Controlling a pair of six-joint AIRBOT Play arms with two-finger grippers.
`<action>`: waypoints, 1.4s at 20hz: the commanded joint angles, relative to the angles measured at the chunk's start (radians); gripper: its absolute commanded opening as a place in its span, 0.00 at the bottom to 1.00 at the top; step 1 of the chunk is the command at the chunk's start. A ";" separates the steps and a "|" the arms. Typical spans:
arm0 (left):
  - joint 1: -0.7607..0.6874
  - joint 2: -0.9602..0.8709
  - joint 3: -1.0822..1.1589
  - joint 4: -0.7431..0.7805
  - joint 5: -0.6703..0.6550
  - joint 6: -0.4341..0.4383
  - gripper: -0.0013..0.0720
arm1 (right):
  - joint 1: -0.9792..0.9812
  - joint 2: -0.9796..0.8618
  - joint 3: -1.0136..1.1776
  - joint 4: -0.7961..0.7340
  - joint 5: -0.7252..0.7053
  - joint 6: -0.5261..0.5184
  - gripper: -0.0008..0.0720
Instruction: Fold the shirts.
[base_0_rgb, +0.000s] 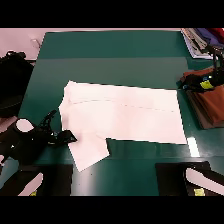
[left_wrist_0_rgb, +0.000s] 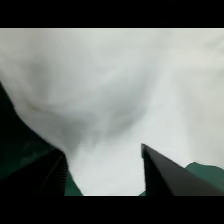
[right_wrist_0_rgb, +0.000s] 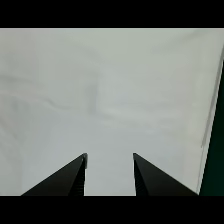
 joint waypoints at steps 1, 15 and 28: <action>-0.001 0.003 -0.010 -0.032 -0.005 0.012 0.39 | -0.009 0.001 0.000 -0.001 0.027 0.000 0.48; -0.001 0.003 0.089 -0.031 -0.059 0.097 0.05 | -0.502 0.037 -0.676 -0.033 0.057 -0.039 0.69; -0.001 0.004 0.140 -0.024 -0.212 0.098 0.05 | -0.339 0.221 -0.681 -0.034 -0.007 -0.053 0.03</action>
